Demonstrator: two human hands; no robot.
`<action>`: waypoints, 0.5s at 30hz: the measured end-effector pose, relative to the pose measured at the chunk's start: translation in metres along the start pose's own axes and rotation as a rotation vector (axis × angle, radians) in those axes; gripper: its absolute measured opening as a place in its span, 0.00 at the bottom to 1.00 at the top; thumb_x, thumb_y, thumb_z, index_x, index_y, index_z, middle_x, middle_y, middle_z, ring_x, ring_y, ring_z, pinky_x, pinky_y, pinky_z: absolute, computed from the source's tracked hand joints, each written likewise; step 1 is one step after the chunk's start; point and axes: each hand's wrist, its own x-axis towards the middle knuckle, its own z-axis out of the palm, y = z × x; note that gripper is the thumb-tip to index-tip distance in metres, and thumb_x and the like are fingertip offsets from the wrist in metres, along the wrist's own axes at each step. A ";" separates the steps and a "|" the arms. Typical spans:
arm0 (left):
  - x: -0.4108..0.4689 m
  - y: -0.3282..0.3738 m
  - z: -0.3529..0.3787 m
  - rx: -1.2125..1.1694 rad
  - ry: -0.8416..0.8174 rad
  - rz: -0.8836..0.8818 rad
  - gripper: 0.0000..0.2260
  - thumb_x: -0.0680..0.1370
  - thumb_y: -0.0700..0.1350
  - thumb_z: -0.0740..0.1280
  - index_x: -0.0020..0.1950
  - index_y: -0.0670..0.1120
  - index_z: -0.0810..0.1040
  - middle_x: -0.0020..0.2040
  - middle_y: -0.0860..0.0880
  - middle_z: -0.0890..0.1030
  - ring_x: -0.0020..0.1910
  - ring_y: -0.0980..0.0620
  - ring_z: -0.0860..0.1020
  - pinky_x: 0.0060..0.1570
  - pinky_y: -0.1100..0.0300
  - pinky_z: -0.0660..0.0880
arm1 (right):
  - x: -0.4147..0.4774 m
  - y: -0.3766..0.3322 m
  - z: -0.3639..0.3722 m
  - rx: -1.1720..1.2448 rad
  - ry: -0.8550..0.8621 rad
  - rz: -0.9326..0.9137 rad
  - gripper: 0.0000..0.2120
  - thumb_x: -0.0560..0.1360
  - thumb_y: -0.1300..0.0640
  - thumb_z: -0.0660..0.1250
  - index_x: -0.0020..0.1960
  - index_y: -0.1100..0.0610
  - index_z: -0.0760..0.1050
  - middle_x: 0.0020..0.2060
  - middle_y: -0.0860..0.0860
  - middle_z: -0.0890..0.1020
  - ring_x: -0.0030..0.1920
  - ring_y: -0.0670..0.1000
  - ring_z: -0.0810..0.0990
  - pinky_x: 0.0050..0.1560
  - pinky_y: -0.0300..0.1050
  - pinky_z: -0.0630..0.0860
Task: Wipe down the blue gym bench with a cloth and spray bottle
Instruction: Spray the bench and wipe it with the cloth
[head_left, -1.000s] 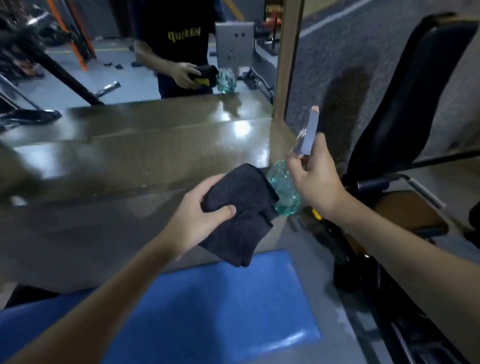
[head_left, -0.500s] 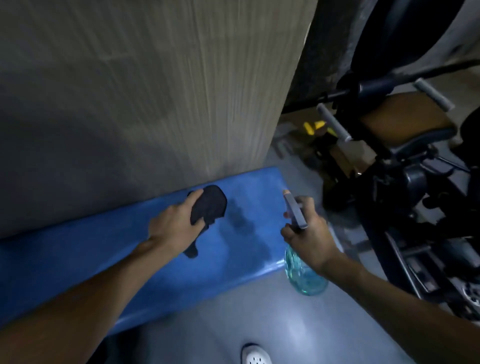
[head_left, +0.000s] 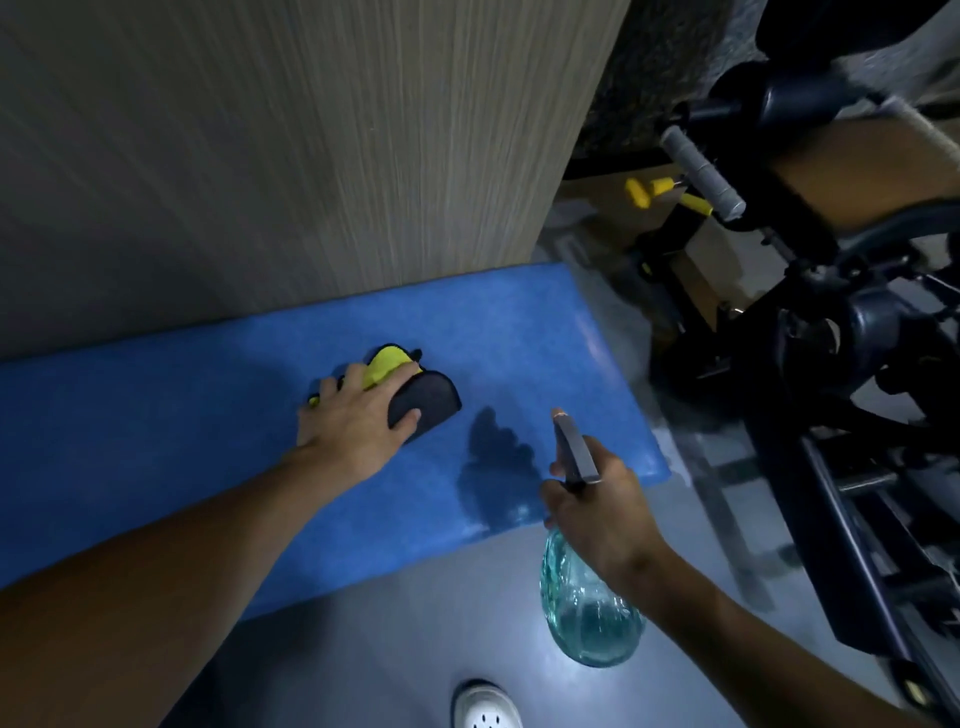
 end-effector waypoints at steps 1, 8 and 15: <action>-0.002 -0.002 0.000 -0.002 0.004 0.001 0.26 0.80 0.66 0.56 0.76 0.70 0.52 0.71 0.48 0.63 0.66 0.39 0.66 0.59 0.43 0.73 | 0.001 0.002 0.000 0.007 0.005 0.020 0.13 0.63 0.56 0.64 0.46 0.58 0.75 0.40 0.60 0.80 0.39 0.68 0.80 0.38 0.62 0.81; -0.037 -0.039 0.008 0.013 0.051 -0.110 0.26 0.79 0.67 0.56 0.76 0.67 0.54 0.68 0.47 0.64 0.62 0.40 0.70 0.56 0.42 0.74 | -0.005 -0.010 0.008 -0.014 0.011 0.090 0.05 0.64 0.55 0.64 0.37 0.56 0.70 0.33 0.57 0.78 0.36 0.65 0.83 0.39 0.60 0.82; -0.053 -0.069 0.003 0.013 -0.061 -0.170 0.29 0.76 0.66 0.63 0.72 0.62 0.55 0.66 0.43 0.63 0.63 0.38 0.68 0.58 0.39 0.71 | -0.021 -0.016 0.029 -0.001 0.060 0.120 0.04 0.67 0.58 0.65 0.39 0.58 0.71 0.33 0.56 0.78 0.35 0.64 0.83 0.37 0.61 0.81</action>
